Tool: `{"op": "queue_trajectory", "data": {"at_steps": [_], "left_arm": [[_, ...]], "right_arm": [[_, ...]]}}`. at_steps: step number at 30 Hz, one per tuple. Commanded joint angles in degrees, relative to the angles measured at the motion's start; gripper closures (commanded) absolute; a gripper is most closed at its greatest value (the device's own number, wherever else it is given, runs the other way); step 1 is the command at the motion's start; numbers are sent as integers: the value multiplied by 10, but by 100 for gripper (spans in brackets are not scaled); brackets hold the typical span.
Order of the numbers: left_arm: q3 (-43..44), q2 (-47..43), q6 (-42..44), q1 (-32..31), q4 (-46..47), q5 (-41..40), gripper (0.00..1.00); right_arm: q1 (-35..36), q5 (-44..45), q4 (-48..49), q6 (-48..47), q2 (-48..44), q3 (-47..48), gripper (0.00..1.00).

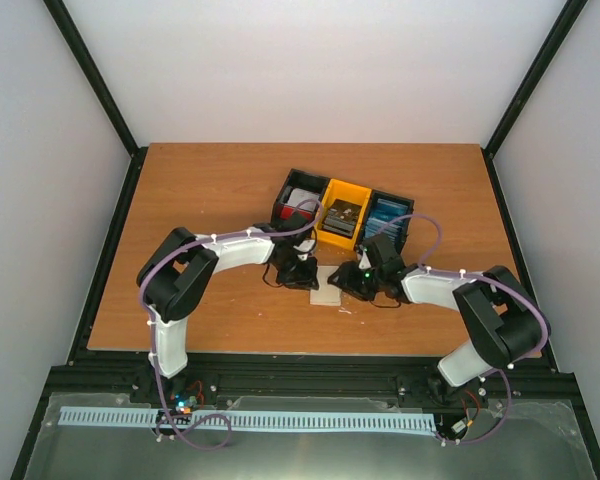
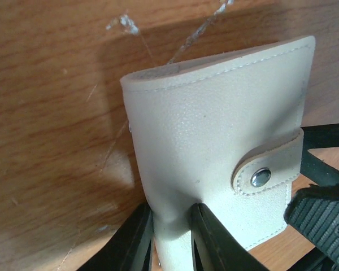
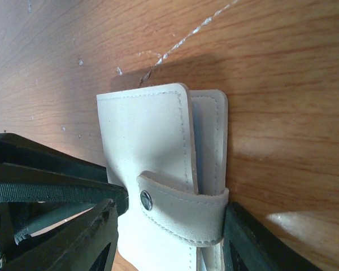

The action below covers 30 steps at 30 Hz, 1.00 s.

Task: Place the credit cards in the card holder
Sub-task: Close the card holder at the center of the board, then reset both arms

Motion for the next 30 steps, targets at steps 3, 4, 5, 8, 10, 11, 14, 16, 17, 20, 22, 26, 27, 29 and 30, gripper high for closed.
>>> {"op": "queue_trajectory", "data": {"at_steps": [3,4,5,8,10,11,14,16,17,20,22,26,27,29,30], "left_arm": [[-20,39,23,3,-38,-87,80],[-23,36,24,4,-34,-87,80],[-29,32,27,6,-31,-85,80],[-38,30,42,11,-21,-87,83],[-39,32,53,11,-16,-87,83],[-40,32,58,12,-13,-84,83],[-43,28,73,12,2,-54,83],[-43,25,83,11,15,-23,81],[-42,22,85,11,22,-8,80],[-35,12,85,12,24,15,74],[-29,-3,82,15,5,-20,68],[-46,-77,61,46,8,-63,46],[-47,-102,58,56,9,-75,41],[-45,-156,51,64,9,-107,31],[-45,-183,47,66,11,-123,27]], "right_arm": [[6,-66,30,10,-39,-15,51],[6,-59,25,5,-47,-15,51],[5,-47,15,-1,-54,-14,51],[5,24,-42,-24,-65,0,51],[5,67,-86,-41,-62,15,51],[5,78,-102,-50,-56,22,50],[6,86,-139,-72,-30,48,51],[5,85,-148,-75,-25,56,53],[6,90,-152,-74,-27,58,54],[6,120,-179,-74,-47,65,55],[5,151,-210,-76,-67,75,55],[5,216,-254,-77,-130,79,53],[4,231,-268,-79,-148,82,51],[3,263,-298,-85,-185,93,50],[2,278,-315,-91,-203,100,49]]}}
